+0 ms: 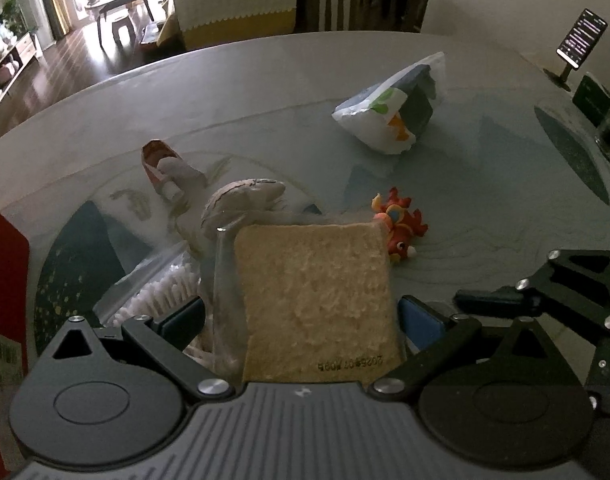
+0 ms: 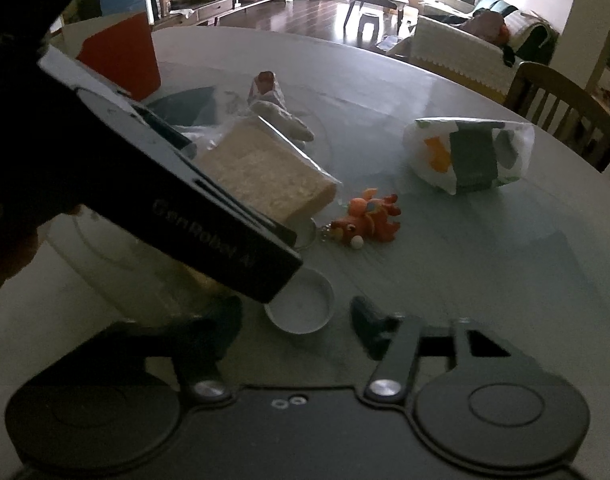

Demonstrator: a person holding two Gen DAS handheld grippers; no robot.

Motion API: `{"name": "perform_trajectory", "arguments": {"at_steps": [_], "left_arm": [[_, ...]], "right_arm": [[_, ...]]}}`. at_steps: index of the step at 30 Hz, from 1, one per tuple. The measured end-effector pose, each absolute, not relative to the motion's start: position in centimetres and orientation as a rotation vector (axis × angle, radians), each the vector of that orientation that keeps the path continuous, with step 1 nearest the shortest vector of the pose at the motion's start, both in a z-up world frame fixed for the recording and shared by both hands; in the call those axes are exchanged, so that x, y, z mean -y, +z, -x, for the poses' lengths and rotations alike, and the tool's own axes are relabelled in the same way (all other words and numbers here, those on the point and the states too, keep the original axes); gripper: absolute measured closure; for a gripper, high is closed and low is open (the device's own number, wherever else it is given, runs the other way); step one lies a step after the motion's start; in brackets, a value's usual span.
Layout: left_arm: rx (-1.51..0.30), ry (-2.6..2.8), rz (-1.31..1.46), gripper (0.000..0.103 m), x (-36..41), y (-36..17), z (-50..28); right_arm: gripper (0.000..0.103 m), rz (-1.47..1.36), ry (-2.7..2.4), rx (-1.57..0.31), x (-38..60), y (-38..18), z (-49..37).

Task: Organize objects
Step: 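Grasp the bagged bread slice with the left gripper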

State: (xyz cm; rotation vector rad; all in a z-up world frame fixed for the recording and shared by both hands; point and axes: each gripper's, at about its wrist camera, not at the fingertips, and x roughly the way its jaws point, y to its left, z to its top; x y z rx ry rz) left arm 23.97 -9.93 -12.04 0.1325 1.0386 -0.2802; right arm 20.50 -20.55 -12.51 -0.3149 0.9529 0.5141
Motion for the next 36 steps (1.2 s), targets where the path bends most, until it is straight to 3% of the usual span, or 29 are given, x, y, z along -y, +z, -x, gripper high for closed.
{"name": "perform_trajectory", "arguments": {"at_steps": [2,5,7,9,36], "left_arm": [[-1.027,-0.282,-0.134,0.001,9.9,-11.9,-23.8],[-1.026,-0.293,-0.114,0.014,9.8,-11.6,-23.7],[-1.028,-0.298,-0.107,0.023,9.8,-11.4,-23.6],[-1.021,-0.300,-0.114,0.027,10.0,-11.2,-23.3],[-0.973,-0.329,0.013,0.029,4.9,-5.6,-15.7]], "right_arm": [[0.054,0.317,0.514,-0.948,20.5,-12.5,-20.6],[0.063,0.319,0.520,-0.943,20.5,-12.5,-20.4],[0.065,0.317,0.517,-0.943,20.5,-12.5,-20.4],[0.065,0.312,0.510,-0.943,20.6,-12.4,-20.3],[0.065,0.147,0.477,-0.907,22.0,-4.8,-14.3]]}}
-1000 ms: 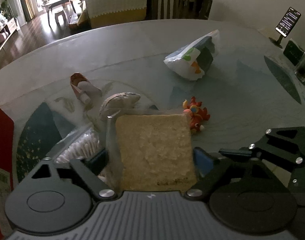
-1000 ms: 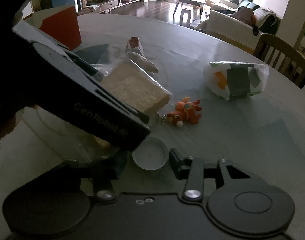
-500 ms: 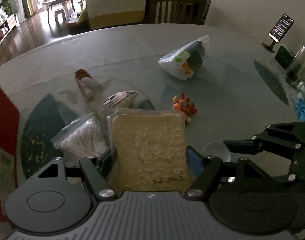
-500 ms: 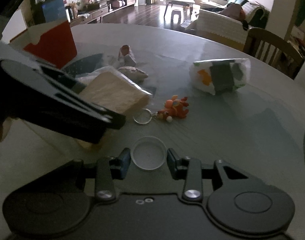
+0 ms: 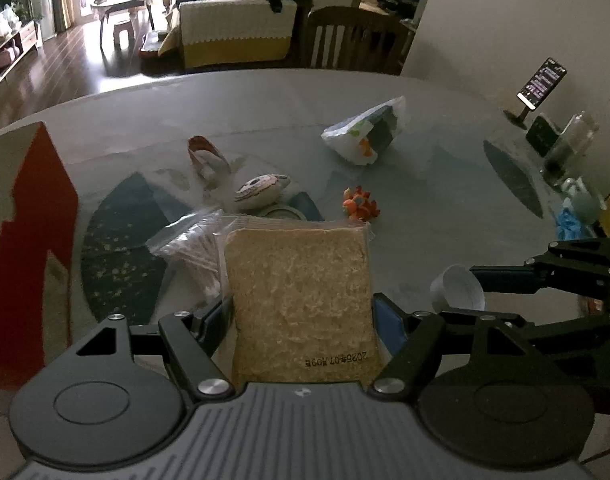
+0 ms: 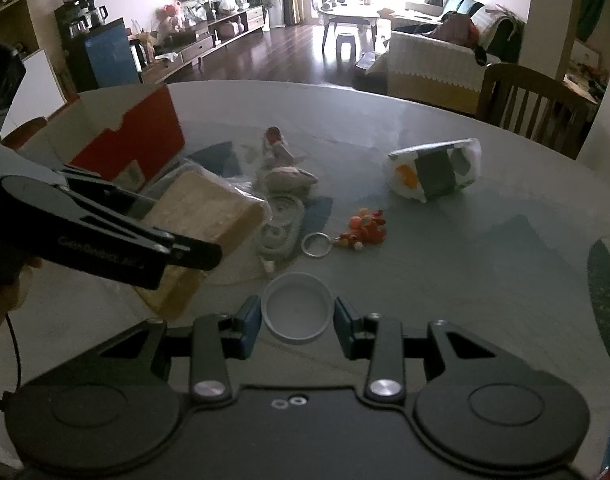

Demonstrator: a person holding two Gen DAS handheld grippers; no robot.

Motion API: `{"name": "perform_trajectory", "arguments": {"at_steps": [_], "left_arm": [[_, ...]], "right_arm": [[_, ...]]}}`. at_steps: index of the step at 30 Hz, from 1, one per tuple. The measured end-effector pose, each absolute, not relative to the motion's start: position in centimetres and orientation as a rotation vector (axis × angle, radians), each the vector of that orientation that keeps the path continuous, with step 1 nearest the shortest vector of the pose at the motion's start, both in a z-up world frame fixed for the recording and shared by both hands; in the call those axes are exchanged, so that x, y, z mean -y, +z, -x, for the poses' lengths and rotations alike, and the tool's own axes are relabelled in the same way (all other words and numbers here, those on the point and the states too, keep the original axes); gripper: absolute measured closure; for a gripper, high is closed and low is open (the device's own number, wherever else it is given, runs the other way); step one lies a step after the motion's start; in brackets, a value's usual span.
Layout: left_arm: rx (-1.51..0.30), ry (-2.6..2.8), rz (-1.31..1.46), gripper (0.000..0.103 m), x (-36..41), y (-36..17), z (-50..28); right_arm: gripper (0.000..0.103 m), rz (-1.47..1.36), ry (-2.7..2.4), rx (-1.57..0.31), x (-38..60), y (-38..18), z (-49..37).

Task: Organize objects
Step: 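Grasp the bagged bread slice with the left gripper, then carry bread with left gripper over box while right gripper carries white cup, release both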

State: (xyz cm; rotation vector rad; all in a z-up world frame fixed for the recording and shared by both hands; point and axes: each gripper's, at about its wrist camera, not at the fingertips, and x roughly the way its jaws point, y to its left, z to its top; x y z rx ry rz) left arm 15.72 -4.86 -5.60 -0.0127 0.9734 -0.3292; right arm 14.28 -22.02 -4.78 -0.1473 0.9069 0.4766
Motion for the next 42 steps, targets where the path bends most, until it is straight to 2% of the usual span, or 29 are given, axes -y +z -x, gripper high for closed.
{"name": "perform_trajectory", "arguments": {"at_steps": [23,42], "left_arm": [[-0.927,-0.323,0.088,0.029,-7.2,-0.9,-10.7],[-0.873,-0.241,0.093,0.029,-21.5,1.1,-11.7]], "right_arm": [[0.065,0.187,0.538,-0.846,9.5,0.6,-9.8],[0.065,0.305,0.630,-0.785,-5.0,2.0,-12.1]]}}
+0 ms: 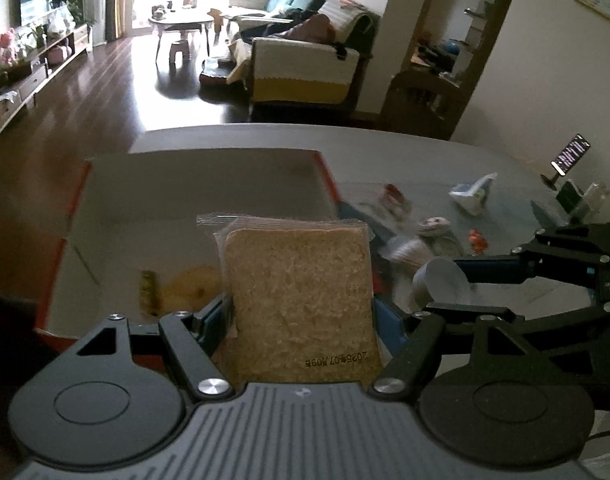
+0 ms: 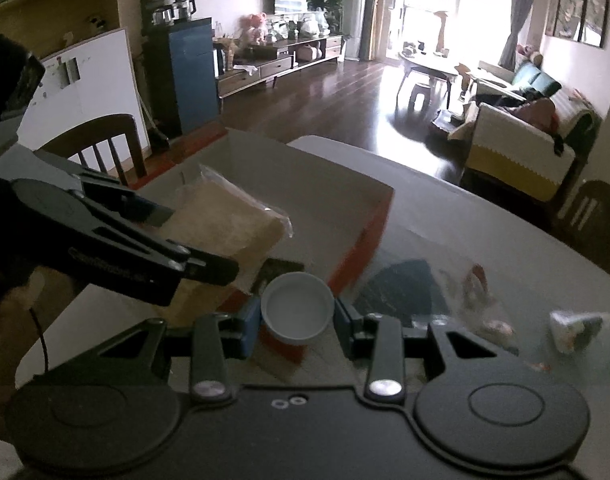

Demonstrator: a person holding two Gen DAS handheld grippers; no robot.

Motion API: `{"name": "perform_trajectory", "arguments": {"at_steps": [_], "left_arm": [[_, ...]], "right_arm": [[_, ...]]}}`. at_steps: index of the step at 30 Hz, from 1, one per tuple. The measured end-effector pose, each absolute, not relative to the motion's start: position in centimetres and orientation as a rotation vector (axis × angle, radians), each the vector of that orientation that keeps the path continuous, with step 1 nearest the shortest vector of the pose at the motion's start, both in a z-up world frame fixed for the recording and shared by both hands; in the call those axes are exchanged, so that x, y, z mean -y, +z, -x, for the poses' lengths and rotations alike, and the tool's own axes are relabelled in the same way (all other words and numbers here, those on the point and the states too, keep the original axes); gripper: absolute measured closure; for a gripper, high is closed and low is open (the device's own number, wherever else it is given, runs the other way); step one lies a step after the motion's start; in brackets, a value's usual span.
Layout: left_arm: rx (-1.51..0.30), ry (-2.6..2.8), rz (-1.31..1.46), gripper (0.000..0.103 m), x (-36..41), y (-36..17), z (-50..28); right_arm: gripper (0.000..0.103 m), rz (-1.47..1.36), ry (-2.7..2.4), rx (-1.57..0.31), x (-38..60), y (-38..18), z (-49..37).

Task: Organize objects
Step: 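Carry bread with left gripper over box while right gripper carries white cup, release both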

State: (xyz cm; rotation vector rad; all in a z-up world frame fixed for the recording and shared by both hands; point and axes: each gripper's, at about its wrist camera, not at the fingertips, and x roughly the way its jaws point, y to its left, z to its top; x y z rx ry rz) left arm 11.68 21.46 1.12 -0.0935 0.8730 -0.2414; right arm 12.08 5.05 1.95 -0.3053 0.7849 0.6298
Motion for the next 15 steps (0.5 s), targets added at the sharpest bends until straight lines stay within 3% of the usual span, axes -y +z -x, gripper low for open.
{"name": "perform_trajectory", "arguments": {"at_steps": [15], "left_arm": [[-0.864,-0.139,0.045,0.029,-29.3,1.2,-19.4]], "right_arm": [[0.065,0.387,0.588,-0.818,-11.0,-0.6,-17.7]]}}
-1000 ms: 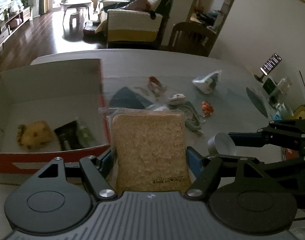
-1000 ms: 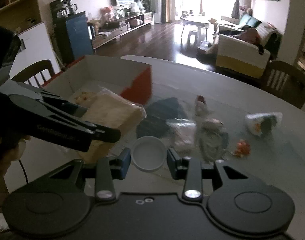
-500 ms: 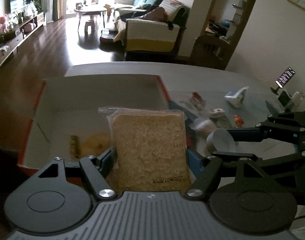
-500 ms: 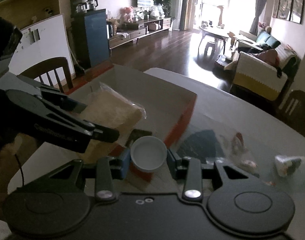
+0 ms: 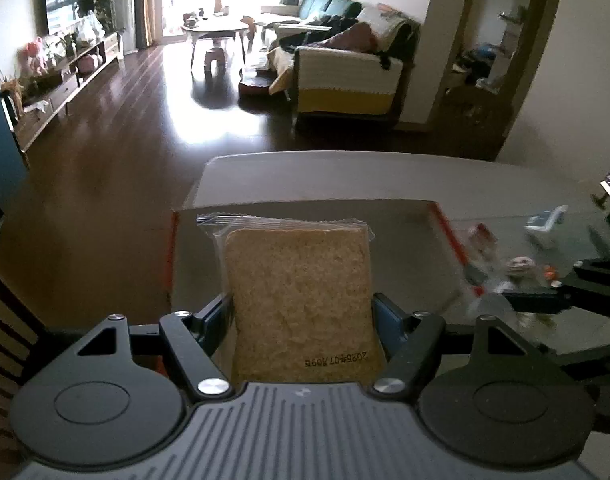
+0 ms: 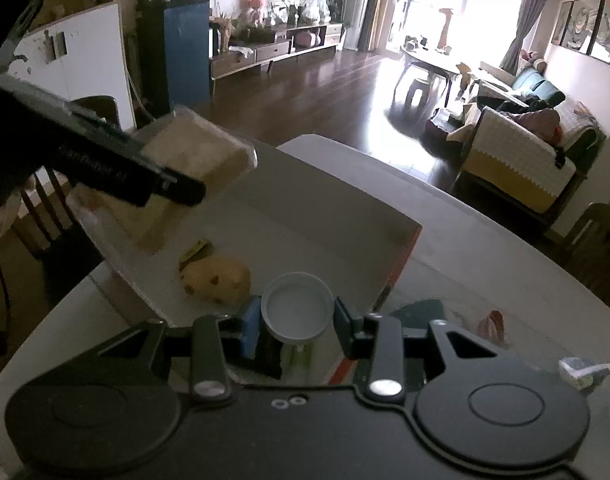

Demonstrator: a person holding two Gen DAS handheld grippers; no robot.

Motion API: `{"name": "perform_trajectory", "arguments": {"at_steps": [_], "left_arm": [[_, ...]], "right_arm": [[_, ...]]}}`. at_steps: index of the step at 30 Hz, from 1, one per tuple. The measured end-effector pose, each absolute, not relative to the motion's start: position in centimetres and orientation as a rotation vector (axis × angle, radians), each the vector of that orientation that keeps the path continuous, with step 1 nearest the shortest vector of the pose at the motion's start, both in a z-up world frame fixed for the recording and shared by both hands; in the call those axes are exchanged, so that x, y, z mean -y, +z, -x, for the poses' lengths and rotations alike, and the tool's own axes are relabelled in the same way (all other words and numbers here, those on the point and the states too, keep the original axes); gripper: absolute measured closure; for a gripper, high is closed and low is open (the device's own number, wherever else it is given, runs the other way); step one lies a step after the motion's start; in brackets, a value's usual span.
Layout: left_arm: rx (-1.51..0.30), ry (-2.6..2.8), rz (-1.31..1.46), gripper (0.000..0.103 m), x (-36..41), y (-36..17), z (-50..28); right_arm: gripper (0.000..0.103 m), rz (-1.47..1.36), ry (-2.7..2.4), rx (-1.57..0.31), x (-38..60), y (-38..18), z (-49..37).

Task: Organize objects
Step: 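Carry bread with left gripper over box while right gripper carries white cup, release both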

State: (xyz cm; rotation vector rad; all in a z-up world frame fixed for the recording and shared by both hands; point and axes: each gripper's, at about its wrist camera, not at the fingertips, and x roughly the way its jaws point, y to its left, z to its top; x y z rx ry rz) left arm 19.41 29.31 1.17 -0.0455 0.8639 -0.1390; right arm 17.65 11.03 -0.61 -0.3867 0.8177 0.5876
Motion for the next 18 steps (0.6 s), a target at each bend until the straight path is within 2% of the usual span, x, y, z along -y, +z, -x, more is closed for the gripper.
{"name": "perform_trajectory", "arguments": {"at_steps": [18], "left_arm": [[-1.007,-0.116,-0.035,0.029,-28.5,-6.0,-26.7]], "right_arm": [[0.065,0.467,0.570,-0.934,-15.7,-6.5,-22.0]]}}
